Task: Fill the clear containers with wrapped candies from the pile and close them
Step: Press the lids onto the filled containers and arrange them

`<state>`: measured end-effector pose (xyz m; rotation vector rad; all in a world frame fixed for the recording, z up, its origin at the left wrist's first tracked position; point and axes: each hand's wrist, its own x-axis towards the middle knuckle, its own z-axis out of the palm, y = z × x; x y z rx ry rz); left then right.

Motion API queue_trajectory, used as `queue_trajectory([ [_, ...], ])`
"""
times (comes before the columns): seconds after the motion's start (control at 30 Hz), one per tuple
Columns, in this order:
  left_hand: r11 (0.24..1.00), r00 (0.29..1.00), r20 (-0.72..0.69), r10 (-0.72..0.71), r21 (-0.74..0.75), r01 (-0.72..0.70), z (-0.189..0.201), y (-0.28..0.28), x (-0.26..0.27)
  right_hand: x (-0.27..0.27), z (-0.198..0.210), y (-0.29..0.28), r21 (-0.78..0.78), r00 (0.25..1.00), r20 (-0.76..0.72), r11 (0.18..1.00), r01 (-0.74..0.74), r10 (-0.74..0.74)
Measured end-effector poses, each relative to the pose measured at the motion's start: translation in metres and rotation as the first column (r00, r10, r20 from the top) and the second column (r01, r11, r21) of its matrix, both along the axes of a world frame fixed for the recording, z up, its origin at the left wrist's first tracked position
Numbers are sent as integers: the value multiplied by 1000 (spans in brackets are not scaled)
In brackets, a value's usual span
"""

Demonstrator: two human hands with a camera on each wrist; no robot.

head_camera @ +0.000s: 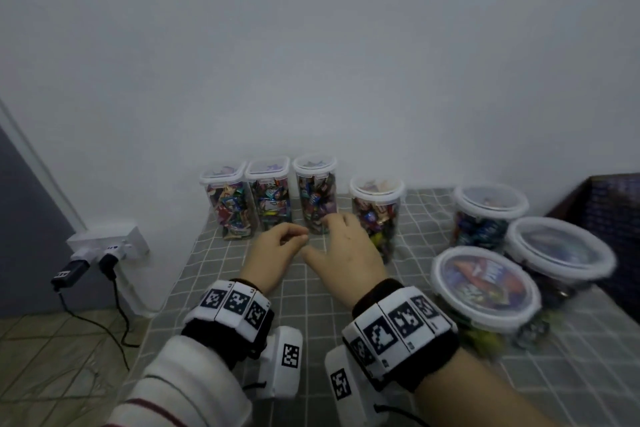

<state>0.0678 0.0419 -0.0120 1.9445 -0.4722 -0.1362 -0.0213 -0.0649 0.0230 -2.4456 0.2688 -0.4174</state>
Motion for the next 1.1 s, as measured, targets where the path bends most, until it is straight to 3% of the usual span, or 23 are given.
queue_trajectory([
  [0.13, 981, 981, -34, -192, 22, 193, -2, -18, -52, -59, 22, -10, -74, 991, 128, 997, -15, 24],
  [0.27, 908, 905, -120, -407, 52, 416, -12, -42, -100, -104, 30, -30, -183, 945, 325, 980, 81, -17],
  [0.4, 875, 875, 5, -484, 45, 483, -15, -77, -144, -136, 27, -50, -159, 856, 509, 967, 197, -91],
  [0.53, 931, 934, 23, -356, -76, 356, -15, -97, -170, -148, 17, -71, -125, 830, 540, 961, 247, -143],
  [0.83, 994, 997, -27, -71, -87, 68, -20, -80, -161, -137, -2, -87, -61, 854, 491, 972, 228, -170],
  [1.1, 966, 966, 22, 258, 15, -258, -18, -12, -91, -66, -19, -90, 62, 963, 167, 977, 204, -211],
])
